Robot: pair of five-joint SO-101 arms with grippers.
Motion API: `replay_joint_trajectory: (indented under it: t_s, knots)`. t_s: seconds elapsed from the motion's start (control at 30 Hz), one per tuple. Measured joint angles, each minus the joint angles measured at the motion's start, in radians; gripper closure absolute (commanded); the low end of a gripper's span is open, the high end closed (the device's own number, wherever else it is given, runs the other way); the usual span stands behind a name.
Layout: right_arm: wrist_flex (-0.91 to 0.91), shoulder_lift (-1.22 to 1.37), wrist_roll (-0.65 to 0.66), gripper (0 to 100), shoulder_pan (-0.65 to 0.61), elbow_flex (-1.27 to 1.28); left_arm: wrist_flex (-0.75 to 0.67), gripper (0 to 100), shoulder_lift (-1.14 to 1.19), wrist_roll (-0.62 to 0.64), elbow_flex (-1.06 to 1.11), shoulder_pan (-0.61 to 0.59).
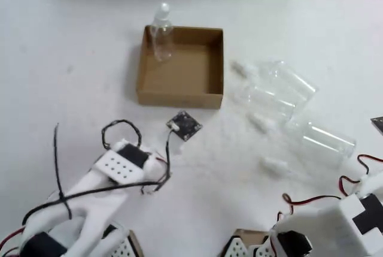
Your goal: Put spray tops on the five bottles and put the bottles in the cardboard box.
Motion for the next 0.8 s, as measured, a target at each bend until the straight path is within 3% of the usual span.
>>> replay_joint_trajectory:
  t_s: [0.2,0.8]
  knots:
    - [0.0,0.0,0.0,91.8,0.0,0.0,0.0,98,0.241,0.04,-0.144,0.0]
    - [-0.015,0.0,0.0,91.6,0.0,0.0,-0.032,98,0.531,0.091,-0.459,-0.035]
